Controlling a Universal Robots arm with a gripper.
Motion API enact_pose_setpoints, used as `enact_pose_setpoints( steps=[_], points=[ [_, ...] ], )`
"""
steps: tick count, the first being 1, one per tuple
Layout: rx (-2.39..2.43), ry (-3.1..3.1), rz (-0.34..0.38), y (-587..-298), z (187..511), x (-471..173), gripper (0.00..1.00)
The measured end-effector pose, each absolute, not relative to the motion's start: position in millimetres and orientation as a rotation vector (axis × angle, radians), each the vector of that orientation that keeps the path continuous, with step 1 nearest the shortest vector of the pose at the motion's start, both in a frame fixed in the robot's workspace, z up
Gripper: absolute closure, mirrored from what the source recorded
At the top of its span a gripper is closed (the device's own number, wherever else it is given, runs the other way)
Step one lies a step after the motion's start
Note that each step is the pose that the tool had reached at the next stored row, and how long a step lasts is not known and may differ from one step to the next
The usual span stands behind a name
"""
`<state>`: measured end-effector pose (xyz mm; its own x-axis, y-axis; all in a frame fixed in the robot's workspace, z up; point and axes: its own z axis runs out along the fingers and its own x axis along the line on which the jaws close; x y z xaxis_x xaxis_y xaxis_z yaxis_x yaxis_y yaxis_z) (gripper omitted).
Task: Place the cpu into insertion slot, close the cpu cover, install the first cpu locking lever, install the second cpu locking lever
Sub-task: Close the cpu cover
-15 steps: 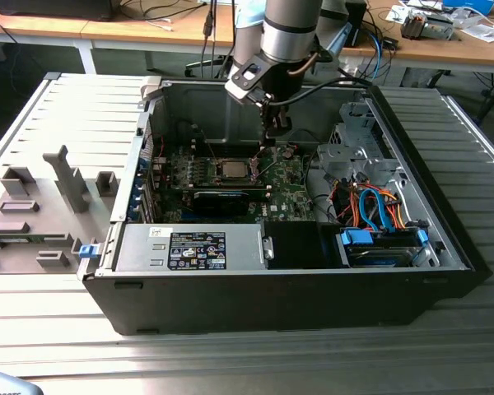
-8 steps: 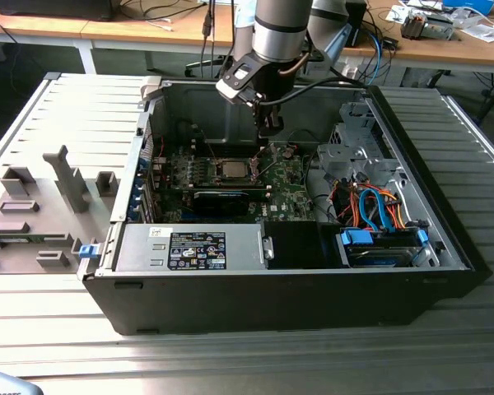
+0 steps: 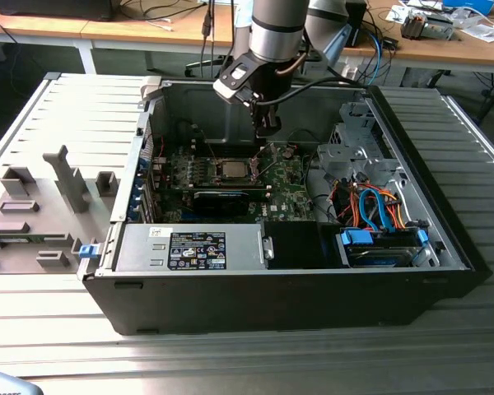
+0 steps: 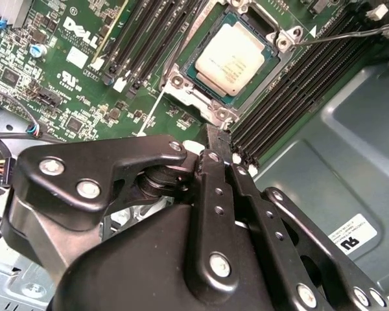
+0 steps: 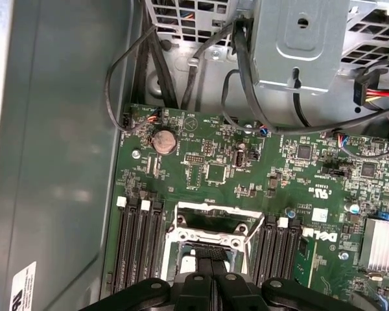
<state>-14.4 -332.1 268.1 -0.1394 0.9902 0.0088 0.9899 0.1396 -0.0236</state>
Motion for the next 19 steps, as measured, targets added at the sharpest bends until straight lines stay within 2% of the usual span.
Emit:
enact_pose_setpoints(
  steps=[10,19],
  points=[
    [-2.046,-2.355,0.019,-332,268,-20,0.89],
    [-2.037,-2.344,0.036,-332,268,23,0.89]
  ],
)
